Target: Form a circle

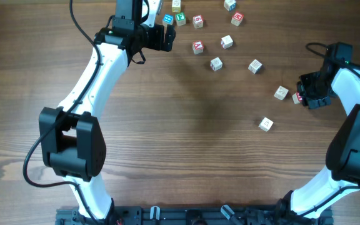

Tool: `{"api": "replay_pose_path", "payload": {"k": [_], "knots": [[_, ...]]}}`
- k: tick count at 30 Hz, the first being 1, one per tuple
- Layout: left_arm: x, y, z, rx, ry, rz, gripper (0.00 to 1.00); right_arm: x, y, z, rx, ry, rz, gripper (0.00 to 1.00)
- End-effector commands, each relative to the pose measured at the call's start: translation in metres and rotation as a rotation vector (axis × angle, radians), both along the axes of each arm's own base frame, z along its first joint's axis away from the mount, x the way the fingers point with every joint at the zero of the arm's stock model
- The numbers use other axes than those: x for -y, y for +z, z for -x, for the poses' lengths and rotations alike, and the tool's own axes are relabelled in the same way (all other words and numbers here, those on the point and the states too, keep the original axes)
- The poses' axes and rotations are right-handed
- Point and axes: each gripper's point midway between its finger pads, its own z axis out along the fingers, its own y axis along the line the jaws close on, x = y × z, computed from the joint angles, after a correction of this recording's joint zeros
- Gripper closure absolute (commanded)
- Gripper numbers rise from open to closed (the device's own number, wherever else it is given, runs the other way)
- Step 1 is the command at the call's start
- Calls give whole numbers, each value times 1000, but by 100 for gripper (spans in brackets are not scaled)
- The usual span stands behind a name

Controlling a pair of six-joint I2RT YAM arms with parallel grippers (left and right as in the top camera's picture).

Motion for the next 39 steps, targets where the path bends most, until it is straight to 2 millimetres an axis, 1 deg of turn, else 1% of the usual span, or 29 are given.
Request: {"api": "replay_pose_path", "payload": {"k": [1, 15, 21, 26, 30, 39], "knots": [[-3, -7, 0, -14, 7, -4, 0, -6, -8, 1, -8, 10, -35, 69], [-3, -7, 0, -14, 7, -4, 0, -12, -7, -1, 5, 13, -65, 69], [-3, -7, 0, -14, 7, -4, 0, -11, -6, -4, 15, 12, -62, 72], [-3, -7, 0, -14, 7, -4, 0, -12, -6, -5, 21, 14, -65, 70], [-3, -7, 0, -14, 7, -4, 0, -12, -6, -5, 21, 18, -67, 61], [-3, -7, 0, -14, 7, -4, 0, -12, -6, -5, 22, 18, -66, 33]]}}
